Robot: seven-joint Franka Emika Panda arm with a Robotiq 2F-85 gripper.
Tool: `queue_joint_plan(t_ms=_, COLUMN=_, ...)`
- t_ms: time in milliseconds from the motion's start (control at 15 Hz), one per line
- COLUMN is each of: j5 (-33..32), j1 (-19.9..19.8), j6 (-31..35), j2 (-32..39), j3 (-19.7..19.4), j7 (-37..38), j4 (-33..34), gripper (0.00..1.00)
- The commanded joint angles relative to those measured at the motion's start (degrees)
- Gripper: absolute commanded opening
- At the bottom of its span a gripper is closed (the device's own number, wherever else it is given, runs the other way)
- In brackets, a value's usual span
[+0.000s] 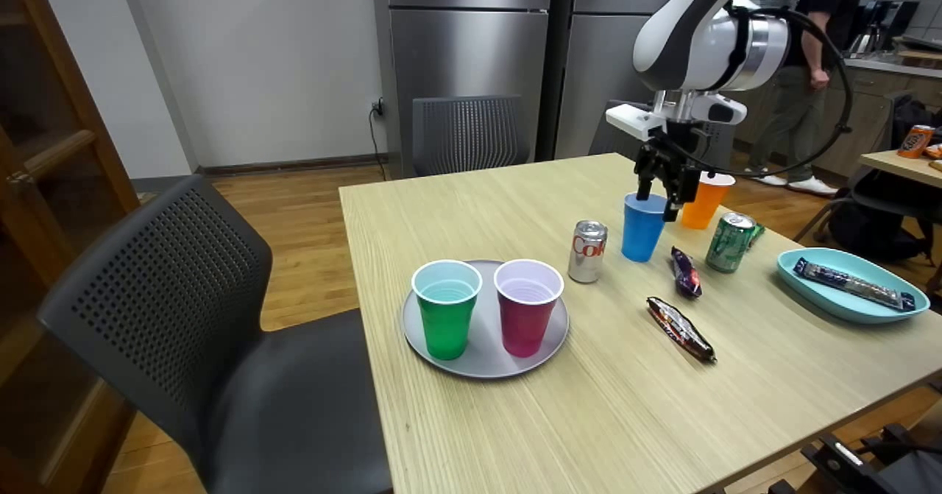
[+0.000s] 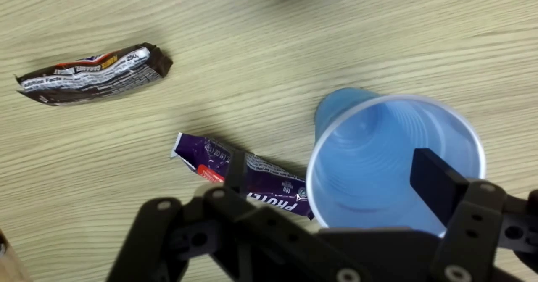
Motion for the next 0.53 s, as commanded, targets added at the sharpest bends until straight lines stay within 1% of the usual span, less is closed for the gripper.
queue_joint_plan(t_ms=0, j5=0.1, j1=0.2, j6=0.9, j2=1.6, j3=-0.2, j7=1.3, j4=1.2, gripper=1.0)
queue_joint_plan(t_ms=267, j5=0.1, j1=0.3, j6=1.2, j2=2.3, j3=-0.3, j7=1.2, j4=1.1, gripper=1.0)
queue_joint_plan(t_ms=333, j5=0.2, j1=0.3, j6=1.4, j2=2.3, j3=-0.2, j7=1.1, j4=1.0, gripper=0.75)
queue_joint_plan(t_ms=400, j5=0.2, j1=0.2, j6=1.5, j2=2.2, j3=-0.2, j7=1.1, j4=0.9, gripper=0.74)
queue_joint_plan(t_ms=467, j5=0.2, j1=0.2, j6=1.7, j2=2.2, j3=-0.2, j7=1.1, j4=0.9, gripper=0.66)
